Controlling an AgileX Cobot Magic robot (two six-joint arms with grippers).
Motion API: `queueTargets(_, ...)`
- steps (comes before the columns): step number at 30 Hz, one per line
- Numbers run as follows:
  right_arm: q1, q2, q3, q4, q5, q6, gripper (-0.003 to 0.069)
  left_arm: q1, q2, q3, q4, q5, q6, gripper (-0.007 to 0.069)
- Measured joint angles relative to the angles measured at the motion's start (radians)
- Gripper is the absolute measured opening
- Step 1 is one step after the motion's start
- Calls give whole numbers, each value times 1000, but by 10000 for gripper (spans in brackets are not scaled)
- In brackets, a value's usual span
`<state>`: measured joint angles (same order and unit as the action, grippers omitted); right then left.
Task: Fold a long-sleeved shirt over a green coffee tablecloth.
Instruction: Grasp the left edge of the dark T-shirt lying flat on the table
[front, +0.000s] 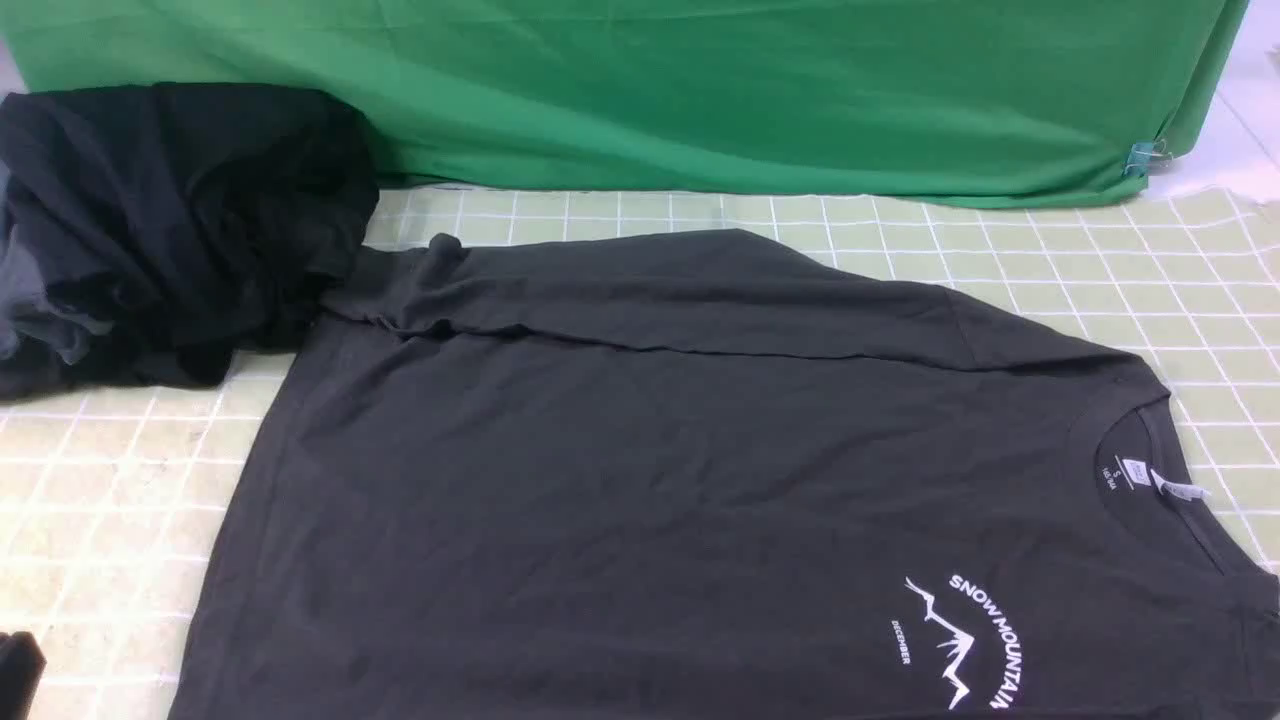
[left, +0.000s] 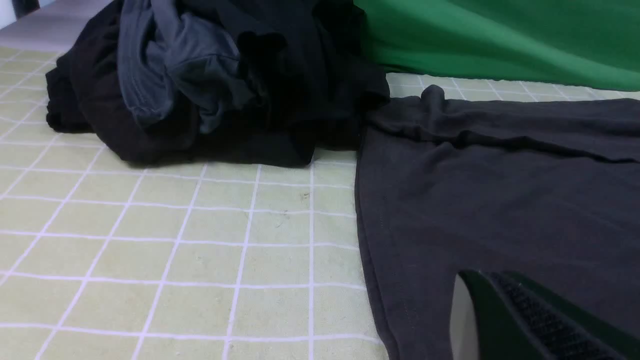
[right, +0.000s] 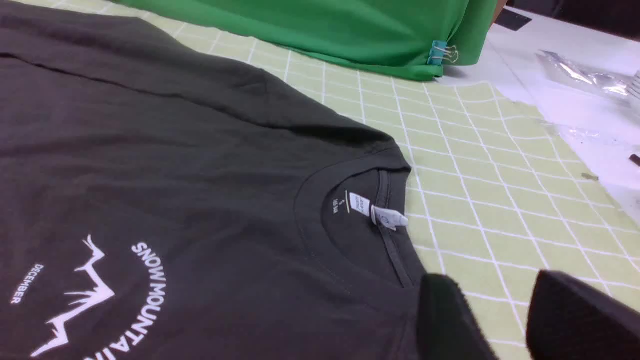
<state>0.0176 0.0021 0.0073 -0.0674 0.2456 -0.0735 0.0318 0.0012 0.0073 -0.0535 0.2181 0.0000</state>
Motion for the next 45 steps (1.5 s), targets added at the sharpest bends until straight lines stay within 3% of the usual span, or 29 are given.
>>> queueTargets(16,0,0,0,0,0,0,242,0,0,0,37,-23,0,18)
queueTargets(24,0,0,0,0,0,0,242,0,0,0,-238,-330,-135,18)
queueTargets(31,0,0,0,0,-2,0,242,0,0,0,-274,-731,-388,18)
queueTargets(33,0,0,0,12,-28,8,242,0,0,-22,-275,-772,-436,18)
queueTargets(37,0,0,0,84,-219,136,242,1,75,-265,-221,-500,-466,18)
queueTargets(39,1,0,0,124,-363,290,242,1,223,-480,-138,-164,-446,14)
queueTargets(41,1,0,0,132,-420,373,242,1,347,-623,-108,39,-396,11)
queueTargets(43,1,0,0,137,-466,419,242,1,481,-769,-102,332,-292,6)
queueTargets(45,1,0,0,141,-491,436,242,1,637,-879,-102,533,-223,4)
